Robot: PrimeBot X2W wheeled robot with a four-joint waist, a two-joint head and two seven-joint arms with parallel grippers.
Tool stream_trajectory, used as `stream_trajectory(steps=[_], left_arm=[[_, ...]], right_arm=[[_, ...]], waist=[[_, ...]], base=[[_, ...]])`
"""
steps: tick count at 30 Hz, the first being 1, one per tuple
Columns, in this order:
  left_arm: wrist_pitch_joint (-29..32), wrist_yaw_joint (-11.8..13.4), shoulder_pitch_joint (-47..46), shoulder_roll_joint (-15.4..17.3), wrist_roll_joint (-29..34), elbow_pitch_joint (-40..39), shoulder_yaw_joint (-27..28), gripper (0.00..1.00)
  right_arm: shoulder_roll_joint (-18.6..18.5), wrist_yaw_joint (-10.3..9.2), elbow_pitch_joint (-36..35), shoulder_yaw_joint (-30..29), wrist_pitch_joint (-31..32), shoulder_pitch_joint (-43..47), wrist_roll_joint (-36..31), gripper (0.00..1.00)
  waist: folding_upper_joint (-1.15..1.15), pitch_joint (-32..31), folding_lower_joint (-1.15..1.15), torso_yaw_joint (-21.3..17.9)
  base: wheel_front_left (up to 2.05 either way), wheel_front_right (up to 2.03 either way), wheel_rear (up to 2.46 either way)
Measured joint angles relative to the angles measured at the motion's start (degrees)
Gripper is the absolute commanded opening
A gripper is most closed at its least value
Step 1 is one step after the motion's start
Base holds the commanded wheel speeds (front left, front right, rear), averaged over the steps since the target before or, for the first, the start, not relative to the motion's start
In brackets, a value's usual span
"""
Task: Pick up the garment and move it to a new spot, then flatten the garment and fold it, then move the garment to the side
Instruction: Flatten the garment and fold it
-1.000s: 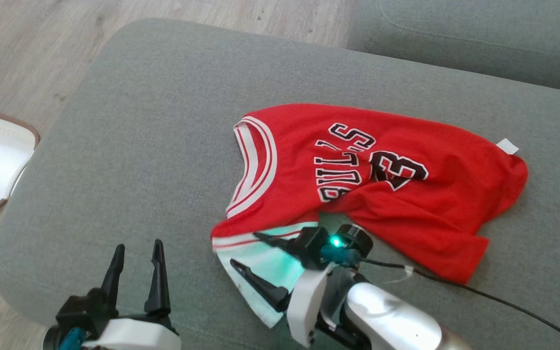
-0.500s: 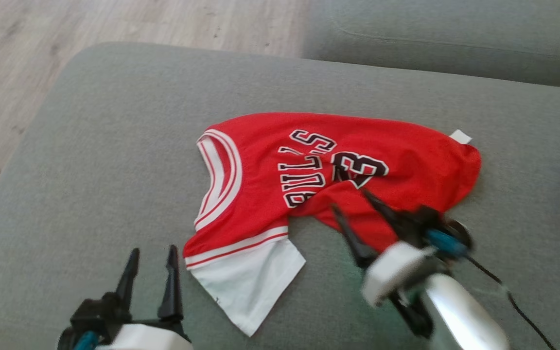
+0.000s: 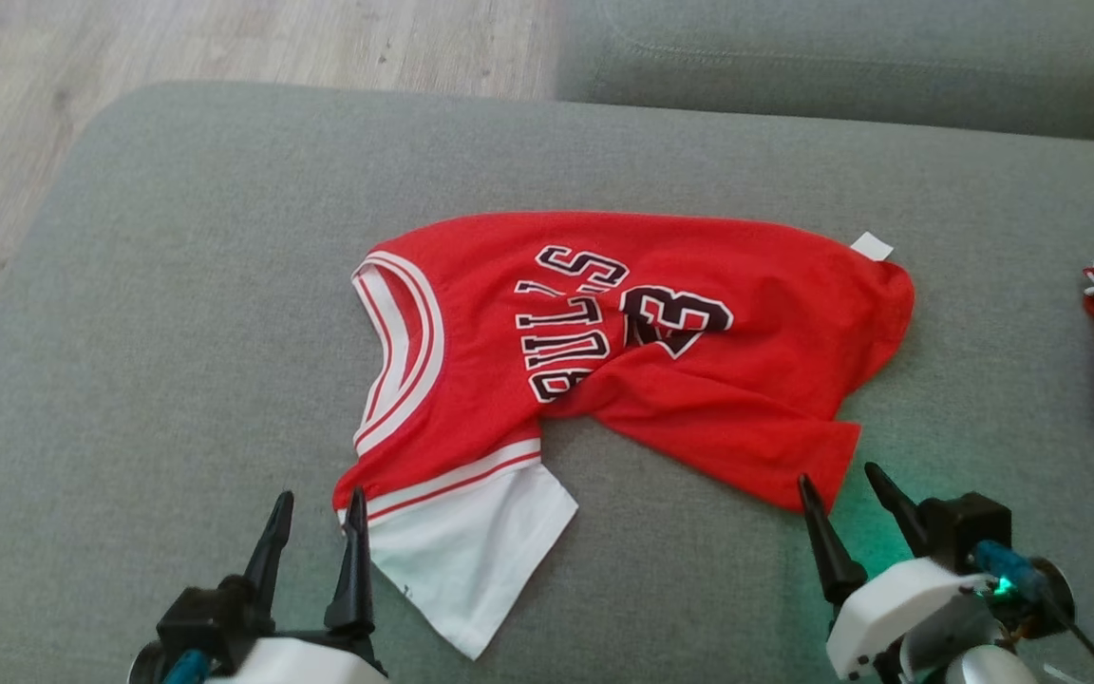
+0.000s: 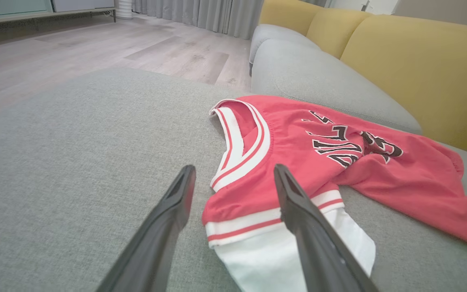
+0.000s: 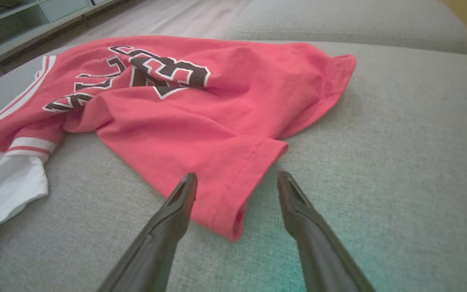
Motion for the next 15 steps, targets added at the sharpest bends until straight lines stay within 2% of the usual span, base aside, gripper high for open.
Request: stream_trajectory(steps=[5, 6, 7, 8, 9, 15], left_arm=[[0.0, 0.0, -0.6, 0.0, 0.0, 0.5, 0.1, 1.0], [0.0, 0.0, -0.6, 0.0, 0.0, 0.5, 0.1, 1.0], [0.0, 0.0, -0.9, 0.0, 0.0, 0.6, 0.1, 1.0], [0.0, 0.0, -1.1, 0.0, 0.0, 0.7, 0.3, 1.0], [0.0, 0.0, -1.2, 0.0, 0.0, 0.7, 0.4, 1.0], [-0.1, 0.0, -1.2, 0.0, 0.0, 0.8, 1.3, 1.0]], right_arm=[[0.0, 0.0, 4.6, 0.7, 2.0, -1.8, 2.3, 1.0], [0.0, 0.0, 4.6, 0.7, 2.0, -1.8, 2.3, 0.82], [0.0, 0.0, 5.3, 1.0, 2.1, -2.5, 2.6, 0.55], [0.0, 0.0, 5.8, 1.4, 2.1, -3.2, 2.8, 0.18], [0.0, 0.0, 6.2, 1.7, 2.1, -3.9, 2.9, 0.0], [0.0, 0.0, 4.2, 2.6, 1.1, -6.5, 1.7, 0.0]], waist=[[0.0, 1.1, 0.0, 0.7], [0.0, 1.1, 0.0, 0.7], [0.0, 1.4, 0.0, 0.8], [0.0, 1.5, 0.0, 0.8], [0.0, 1.7, 0.0, 0.8], [0.0, 1.9, 0.0, -0.5]], base=[[0.0, 0.0, 0.0], [0.0, 0.0, 0.0], [0.0, 0.0, 0.0], [0.0, 0.0, 0.0], [0.0, 0.0, 0.0], [0.0, 0.0, 0.0]])
